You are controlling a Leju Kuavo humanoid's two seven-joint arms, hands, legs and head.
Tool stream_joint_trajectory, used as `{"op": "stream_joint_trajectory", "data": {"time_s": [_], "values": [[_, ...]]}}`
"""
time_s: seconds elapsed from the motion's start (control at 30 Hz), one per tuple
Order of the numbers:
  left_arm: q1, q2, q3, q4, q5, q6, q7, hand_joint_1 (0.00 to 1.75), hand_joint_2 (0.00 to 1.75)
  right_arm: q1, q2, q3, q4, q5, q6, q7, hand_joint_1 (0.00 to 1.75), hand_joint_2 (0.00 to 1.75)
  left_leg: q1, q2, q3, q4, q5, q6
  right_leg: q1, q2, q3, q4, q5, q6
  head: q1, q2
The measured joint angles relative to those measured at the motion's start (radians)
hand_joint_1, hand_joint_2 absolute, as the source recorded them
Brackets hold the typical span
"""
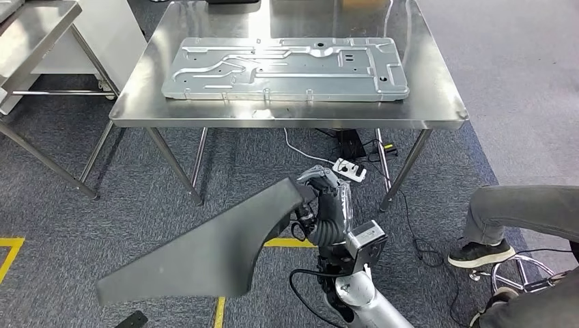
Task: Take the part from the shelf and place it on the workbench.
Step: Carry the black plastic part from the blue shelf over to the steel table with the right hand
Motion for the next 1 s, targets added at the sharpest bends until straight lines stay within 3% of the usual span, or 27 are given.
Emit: {"op": "stream_joint_trajectory", "data": {"time_s": [0.07, 0.1, 0.17, 0.23, 0.3, 0.37, 0.43, 0.53, 0.57, 0.6, 0.63, 0.7, 0.77, 0.9, 0.93, 1.0], "values": [[0.001, -0.001, -0.001, 0.0, -0.003, -0.001, 0.002, 0.0, 1.75, 0.002, 0.0, 0.0, 0.0, 0.0, 0.003, 0.0, 1.71, 1.75, 0.003, 0.0, -0.061, 0.057, -0.022, -0.006, 0.0, 0.002, 0.014, 0.001, -0.014, 0.0, 0.0, 0.0], [0.002, -0.001, -0.001, 0.0, -0.003, -0.001, 0.003, 0.0, 1.75, 0.002, -0.001, 0.0, 0.0, 0.0, 0.004, 0.0, 1.71, 1.75, 0.004, 0.0, -0.068, 0.038, -0.005, -0.007, 0.0, 0.003, 0.024, 0.001, -0.022, 0.001, 0.0, 0.0], [0.001, -0.002, -0.002, 0.0, -0.004, -0.001, 0.004, 0.0, 1.75, 0.001, -0.001, 0.0, 0.0, -0.001, 0.007, 0.0, 1.71, 1.75, 0.005, 0.001, -0.044, -0.076, 0.087, -0.005, 0.0, 0.003, 0.045, 0.003, -0.039, 0.005, 0.0, 0.0], [0.0, -0.002, -0.002, 0.0, -0.004, -0.001, 0.006, 0.0, 1.75, -0.003, -0.001, 0.0, 0.0, -0.002, 0.012, 0.0, 1.71, 1.75, -0.001, 0.002, -0.018, -0.172, 0.146, 0.004, 0.002, 0.004, 0.058, 0.004, -0.054, 0.014, 0.001, 0.0], [-0.001, -0.002, -0.002, 0.0, -0.004, -0.002, 0.007, 0.0, 1.75, -0.005, -0.002, 0.0, 0.001, -0.003, 0.015, 0.001, 1.71, 1.75, -0.009, 0.002, -0.01, -0.193, 0.15, 0.017, 0.003, 0.005, 0.065, 0.008, -0.061, 0.025, 0.001, 0.0], [-0.002, -0.002, -0.003, 0.0, -0.004, -0.002, 0.007, 0.0, 1.75, -0.008, -0.002, 0.0, 0.0, -0.003, 0.016, 0.001, 1.71, 1.75, -0.005, 0.0, 0.005, -0.2, 0.156, 0.028, 0.004, 0.005, 0.07, 0.019, -0.068, 0.037, 0.002, 0.0], [-0.003, -0.002, -0.003, 0.0, -0.004, -0.002, 0.008, 0.0, 1.75, -0.012, -0.003, 0.0, 0.0, -0.003, 0.016, 0.0, 1.71, 1.75, -0.001, 0.0, 0.023, -0.206, 0.15, 0.038, 0.003, 0.002, 0.047, 0.076, -0.091, 0.047, 0.003, 0.0], [-0.005, -0.004, -0.003, 0.0, -0.005, -0.002, 0.008, 0.0, 1.75, -0.012, -0.004, 0.0, 0.0, -0.006, 0.017, -0.001, 1.71, 1.75, -0.001, 0.0, 0.038, -0.206, 0.135, 0.046, 0.0, 0.001, -0.066, 0.249, -0.155, 0.054, 0.003, 0.0], [-0.005, -0.004, -0.003, 0.0, -0.005, -0.002, 0.008, 0.0, 1.75, -0.01, -0.005, 0.0, 0.0, -0.007, 0.018, -0.001, 1.71, 1.75, -0.001, -0.001, 0.044, -0.205, 0.128, 0.046, -0.001, 0.0, -0.097, 0.28, -0.16, 0.055, 0.003, 0.0], [-0.004, -0.005, -0.003, 0.0, -0.005, -0.002, 0.007, 0.0, 1.75, -0.009, -0.006, 0.0, 0.0, -0.007, 0.018, -0.001, 1.71, 1.75, -0.001, -0.001, 0.052, -0.205, 0.12, 0.045, -0.002, 0.0, -0.111, 0.277, -0.145, 0.055, 0.003, 0.0], [-0.004, -0.006, -0.003, 0.0, -0.005, -0.002, 0.007, 0.0, 1.75, -0.009, -0.006, 0.0, 0.001, -0.008, 0.019, -0.001, 1.71, 1.75, -0.001, -0.002, 0.063, -0.204, 0.112, 0.043, -0.003, 0.0, -0.108, 0.239, -0.11, 0.054, 0.003, 0.0], [-0.004, -0.007, -0.003, 0.0, -0.005, -0.001, 0.007, 0.0, 1.75, -0.009, -0.007, 0.0, 0.001, -0.009, 0.02, -0.002, 1.71, 1.75, -0.001, -0.002, 0.086, -0.203, 0.094, 0.037, -0.002, 0.0, -0.073, 0.115, -0.021, 0.048, 0.002, 0.0], [-0.005, -0.007, -0.003, 0.0, -0.005, -0.001, 0.007, 0.0, 1.75, -0.008, -0.007, 0.0, 0.002, -0.011, 0.021, -0.003, 1.71, 1.75, -0.003, -0.003, 0.095, -0.202, 0.08, 0.026, 0.002, 0.0, -0.05, 0.038, 0.013, 0.038, 0.001, 0.0], [-0.006, -0.006, -0.003, 0.0, -0.005, 0.0, 0.006, 0.0, 1.75, -0.008, -0.006, 0.0, 0.002, -0.014, 0.021, -0.005, 1.71, 1.75, -0.003, -0.001, 0.1, -0.184, 0.062, 0.006, 0.0, 0.002, -0.025, 0.019, 0.004, 0.013, 0.001, 0.0], [-0.007, -0.005, -0.003, 0.0, -0.005, 0.0, 0.005, 0.0, 1.75, -0.009, -0.006, 0.0, 0.002, -0.014, 0.02, -0.006, 1.71, 1.75, -0.003, 0.0, 0.086, -0.153, 0.05, 0.002, -0.002, 0.001, -0.015, 0.016, 0.001, 0.007, 0.0, 0.0], [-0.009, -0.005, -0.003, 0.0, -0.005, 0.0, 0.005, 0.0, 1.75, -0.01, -0.006, 0.0, 0.002, -0.015, 0.02, -0.01, 1.71, 1.75, -0.001, 0.001, 0.02, -0.041, 0.01, -0.006, -0.002, 0.001, 0.001, 0.013, -0.01, 0.0, -0.002, 0.0]]}}
